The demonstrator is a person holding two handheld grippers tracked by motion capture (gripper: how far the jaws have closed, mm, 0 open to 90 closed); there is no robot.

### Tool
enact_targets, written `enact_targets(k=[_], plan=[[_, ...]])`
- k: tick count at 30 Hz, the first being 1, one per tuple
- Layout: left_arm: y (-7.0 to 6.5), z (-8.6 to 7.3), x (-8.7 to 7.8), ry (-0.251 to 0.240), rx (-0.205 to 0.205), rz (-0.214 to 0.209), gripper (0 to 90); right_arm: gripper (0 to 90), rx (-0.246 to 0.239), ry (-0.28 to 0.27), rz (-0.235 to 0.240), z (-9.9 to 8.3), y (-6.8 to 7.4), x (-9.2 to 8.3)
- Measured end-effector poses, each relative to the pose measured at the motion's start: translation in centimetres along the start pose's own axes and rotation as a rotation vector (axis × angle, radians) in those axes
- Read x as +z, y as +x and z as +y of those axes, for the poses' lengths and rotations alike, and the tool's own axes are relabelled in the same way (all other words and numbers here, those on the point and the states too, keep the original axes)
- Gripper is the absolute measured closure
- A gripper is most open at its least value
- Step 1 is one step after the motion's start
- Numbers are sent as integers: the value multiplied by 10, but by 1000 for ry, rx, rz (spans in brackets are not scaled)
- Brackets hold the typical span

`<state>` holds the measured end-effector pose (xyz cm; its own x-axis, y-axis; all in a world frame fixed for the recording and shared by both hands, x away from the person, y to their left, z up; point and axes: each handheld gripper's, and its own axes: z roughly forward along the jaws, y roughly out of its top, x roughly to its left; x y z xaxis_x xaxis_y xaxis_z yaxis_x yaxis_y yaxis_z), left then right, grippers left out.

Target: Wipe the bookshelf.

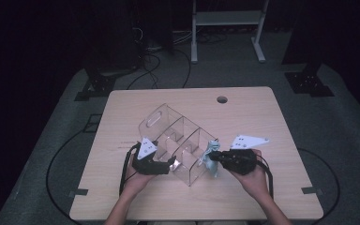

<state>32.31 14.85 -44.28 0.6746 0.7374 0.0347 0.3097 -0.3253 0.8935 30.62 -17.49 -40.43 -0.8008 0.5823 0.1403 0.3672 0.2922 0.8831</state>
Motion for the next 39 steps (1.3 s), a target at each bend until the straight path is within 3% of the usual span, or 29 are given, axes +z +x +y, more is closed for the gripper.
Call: enact_targets(k=[3, 8, 10, 15, 20, 22, 27, 29, 33, 35, 39], plan=[[-1, 1, 1, -1, 0, 8, 76, 854, 19, -6, -11, -2, -4, -1], [0, 0, 2, 0, -5, 12, 75, 854, -6, 10, 77, -2, 18, 7], [0, 0, 1, -1, -6, 11, 76, 854, -23, 13, 66, -1, 19, 7], [-1, 2, 3, -2, -5, 19, 75, 854, 25, -3, 47, -2, 11, 4], [0, 0, 3, -8, -16, 20, 75, 853, -29, 16, 97, -2, 33, 12], [1, 0, 3, -10, -13, 20, 76, 853, -55, 14, 81, -2, 35, 13], [-1, 1, 4, -10, -13, 30, 76, 855, -27, -4, 21, -2, 21, 7], [-1, 1, 5, -11, -15, 34, 75, 854, -23, 0, 32, -3, 24, 8], [2, 1, 5, -7, -18, 31, 76, 854, -69, 26, 96, -4, 43, 18], [1, 1, 4, -8, -18, 32, 77, 854, -87, 29, 82, -3, 42, 18], [0, 2, 5, -8, -14, 40, 76, 854, -51, 14, 54, -3, 33, 14]])
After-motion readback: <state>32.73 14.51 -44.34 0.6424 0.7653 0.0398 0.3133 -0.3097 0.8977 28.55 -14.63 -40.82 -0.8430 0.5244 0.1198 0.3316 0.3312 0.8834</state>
